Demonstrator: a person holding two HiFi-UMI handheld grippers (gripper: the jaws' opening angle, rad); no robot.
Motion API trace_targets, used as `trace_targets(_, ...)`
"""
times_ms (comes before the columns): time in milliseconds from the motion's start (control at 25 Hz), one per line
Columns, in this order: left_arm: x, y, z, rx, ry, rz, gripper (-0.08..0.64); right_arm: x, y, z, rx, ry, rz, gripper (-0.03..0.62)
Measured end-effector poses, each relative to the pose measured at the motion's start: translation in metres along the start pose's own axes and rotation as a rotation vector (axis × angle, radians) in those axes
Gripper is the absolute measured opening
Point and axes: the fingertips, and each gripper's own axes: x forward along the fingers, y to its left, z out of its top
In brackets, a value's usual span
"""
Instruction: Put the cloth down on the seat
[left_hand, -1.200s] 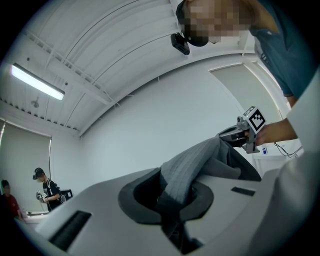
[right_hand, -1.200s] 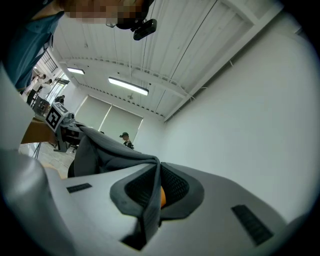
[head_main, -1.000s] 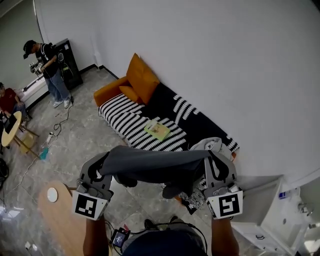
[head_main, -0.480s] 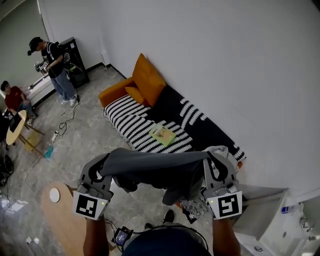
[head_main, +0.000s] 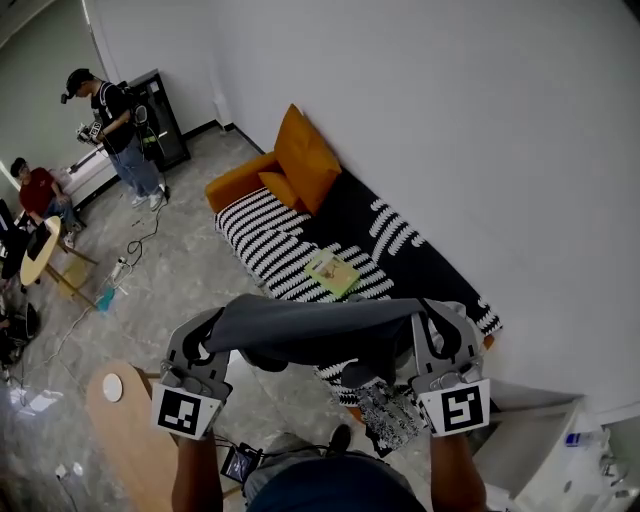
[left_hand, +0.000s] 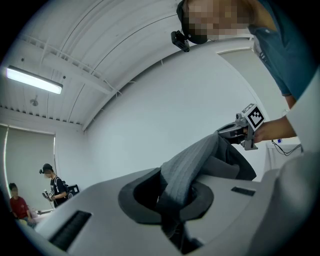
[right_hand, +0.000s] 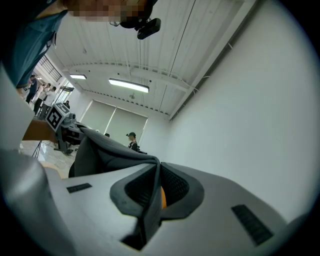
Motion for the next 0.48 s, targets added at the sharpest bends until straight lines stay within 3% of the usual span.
trace_targets(480, 0.045, 0.053, -0.016, -0.016, -0.032, -0.100, 0.025, 0.053, 0.002, 0.000, -0.067, 0.032, -0.092, 0.026)
